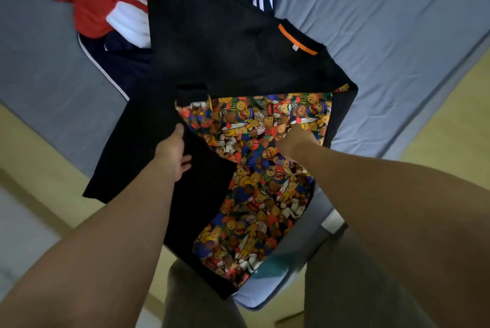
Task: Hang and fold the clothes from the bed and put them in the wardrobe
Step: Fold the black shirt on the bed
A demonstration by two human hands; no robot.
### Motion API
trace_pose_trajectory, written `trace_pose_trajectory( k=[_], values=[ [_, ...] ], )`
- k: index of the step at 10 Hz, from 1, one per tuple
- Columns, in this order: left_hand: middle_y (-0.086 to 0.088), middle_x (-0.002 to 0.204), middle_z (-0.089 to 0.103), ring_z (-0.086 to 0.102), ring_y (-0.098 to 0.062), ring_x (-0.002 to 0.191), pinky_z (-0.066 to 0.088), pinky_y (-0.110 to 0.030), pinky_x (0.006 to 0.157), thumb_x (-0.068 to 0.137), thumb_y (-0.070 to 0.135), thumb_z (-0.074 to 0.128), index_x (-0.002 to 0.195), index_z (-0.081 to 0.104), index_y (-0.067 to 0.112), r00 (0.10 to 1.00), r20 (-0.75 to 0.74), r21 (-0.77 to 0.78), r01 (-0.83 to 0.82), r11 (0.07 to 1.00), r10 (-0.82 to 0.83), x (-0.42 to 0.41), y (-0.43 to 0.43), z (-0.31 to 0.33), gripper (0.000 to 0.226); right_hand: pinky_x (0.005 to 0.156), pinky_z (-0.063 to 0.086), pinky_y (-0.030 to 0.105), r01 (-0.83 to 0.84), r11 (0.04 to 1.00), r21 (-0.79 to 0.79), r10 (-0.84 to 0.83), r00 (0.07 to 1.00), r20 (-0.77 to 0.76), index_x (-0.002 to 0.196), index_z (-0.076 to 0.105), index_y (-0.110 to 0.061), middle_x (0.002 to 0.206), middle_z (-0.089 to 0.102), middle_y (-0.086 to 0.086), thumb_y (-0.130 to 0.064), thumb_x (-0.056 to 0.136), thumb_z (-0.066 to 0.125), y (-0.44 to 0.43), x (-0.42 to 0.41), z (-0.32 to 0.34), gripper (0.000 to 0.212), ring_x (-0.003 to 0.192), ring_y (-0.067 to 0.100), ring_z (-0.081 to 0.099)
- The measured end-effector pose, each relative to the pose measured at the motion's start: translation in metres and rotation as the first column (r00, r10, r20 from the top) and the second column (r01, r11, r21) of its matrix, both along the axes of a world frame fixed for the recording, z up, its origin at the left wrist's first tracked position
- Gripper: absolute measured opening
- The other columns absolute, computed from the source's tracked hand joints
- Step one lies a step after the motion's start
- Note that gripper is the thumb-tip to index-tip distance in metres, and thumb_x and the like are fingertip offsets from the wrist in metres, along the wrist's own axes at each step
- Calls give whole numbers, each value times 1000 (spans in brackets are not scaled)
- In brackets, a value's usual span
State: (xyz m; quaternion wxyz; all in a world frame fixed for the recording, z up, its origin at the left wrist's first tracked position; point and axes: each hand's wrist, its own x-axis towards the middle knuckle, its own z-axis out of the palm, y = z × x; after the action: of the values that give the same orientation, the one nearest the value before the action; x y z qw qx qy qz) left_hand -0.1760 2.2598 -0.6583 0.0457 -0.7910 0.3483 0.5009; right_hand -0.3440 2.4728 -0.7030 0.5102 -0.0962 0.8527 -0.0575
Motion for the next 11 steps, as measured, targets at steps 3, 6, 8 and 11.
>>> trace_pose_trajectory(
  k=[3,6,8,11],
  values=[
    [-12,150,31,44,-33,132,49,-52,98,75,64,75,149,25,16,596,427,-352,802,482,-680,-11,7,-34,101,82,46,46,-24,998,65,36,982,-184,152,21,-11,153,33,21,-12,96,52,-10,12,-4,64,127,43,51],
    [-4,161,26,54,-32,125,48,-45,100,85,18,72,159,11,30,263,513,-401,915,43,-817,-43,-56,-45,97,82,52,39,-308,926,-217,325,945,46,144,40,-29,139,50,13,-43,100,50,-62,68,-21,48,111,35,57],
    [-10,121,54,58,-29,103,47,-35,88,83,8,62,115,68,14,209,478,-406,914,-4,-853,-28,-83,-41,33,92,53,46,-423,848,-320,469,880,78,160,0,-36,157,34,12,-46,103,44,-98,100,-20,72,127,38,51],
    [-11,141,55,64,-24,109,52,-38,93,103,33,42,148,42,14,984,-107,-266,-168,949,144,66,-97,-41,49,58,50,38,-729,630,-267,739,669,-81,154,-16,-46,140,45,11,-37,106,40,-94,102,-21,75,95,32,59]
  ],
)
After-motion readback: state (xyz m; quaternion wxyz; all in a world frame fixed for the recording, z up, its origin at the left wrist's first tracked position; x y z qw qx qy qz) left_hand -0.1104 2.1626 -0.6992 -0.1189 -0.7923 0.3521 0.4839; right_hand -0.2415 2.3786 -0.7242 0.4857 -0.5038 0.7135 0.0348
